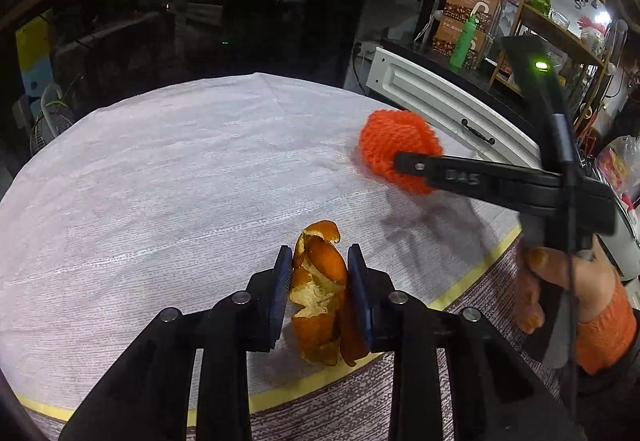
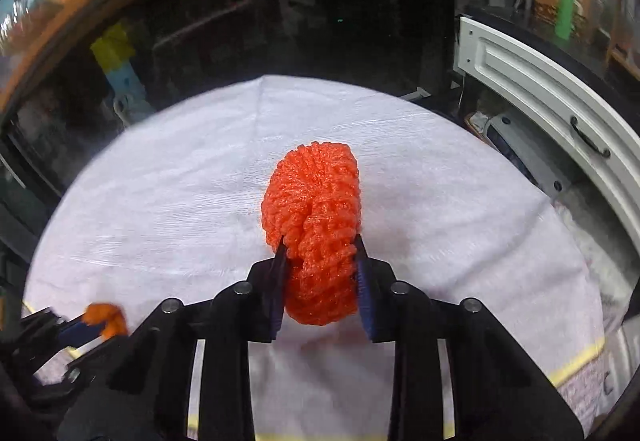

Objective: Collect trash
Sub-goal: 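Grasp the orange peel with the left tool while the right tool grasps the orange net, then carry peel and orange net over the bin and open both tools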

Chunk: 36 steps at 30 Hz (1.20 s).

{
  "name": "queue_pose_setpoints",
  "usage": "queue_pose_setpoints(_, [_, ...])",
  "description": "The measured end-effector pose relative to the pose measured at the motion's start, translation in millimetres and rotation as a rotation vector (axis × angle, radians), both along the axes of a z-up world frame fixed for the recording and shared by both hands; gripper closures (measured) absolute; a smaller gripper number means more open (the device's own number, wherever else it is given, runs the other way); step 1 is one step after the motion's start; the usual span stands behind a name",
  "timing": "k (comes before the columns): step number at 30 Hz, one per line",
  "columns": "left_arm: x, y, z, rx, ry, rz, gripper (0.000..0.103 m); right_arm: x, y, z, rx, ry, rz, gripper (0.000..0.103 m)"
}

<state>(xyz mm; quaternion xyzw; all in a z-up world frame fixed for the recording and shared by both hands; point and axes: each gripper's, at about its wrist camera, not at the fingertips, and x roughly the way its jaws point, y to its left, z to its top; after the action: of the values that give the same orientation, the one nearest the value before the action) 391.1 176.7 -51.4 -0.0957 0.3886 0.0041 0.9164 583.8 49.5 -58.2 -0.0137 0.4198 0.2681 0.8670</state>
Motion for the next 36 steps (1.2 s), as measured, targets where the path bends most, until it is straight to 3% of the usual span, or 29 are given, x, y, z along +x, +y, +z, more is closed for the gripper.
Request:
queue_pose_setpoints(11, [-18.0, -30.7, 18.2, 0.038, -0.027, -0.056, 0.074, -88.1, -76.8, 40.9, 0.059, -0.079, 0.005, 0.073])
queue_pose_setpoints(20, [-73.8, -78.9, 30.6, 0.039, -0.051, -0.145, 0.074, -182.8, -136.0, 55.2, 0.066, -0.169, -0.031, 0.073])
queue_pose_setpoints(28, [-133.2, -129.8, 33.2, 0.015, -0.075, -0.236, 0.074, -264.9, -196.7, 54.1, 0.111, -0.18, -0.092, 0.073])
queue_pose_setpoints(36, [-174.2, -180.3, 32.1, -0.023, -0.1, -0.324, 0.074, -327.6, -248.4, 40.3, 0.084, -0.209, -0.18, 0.073])
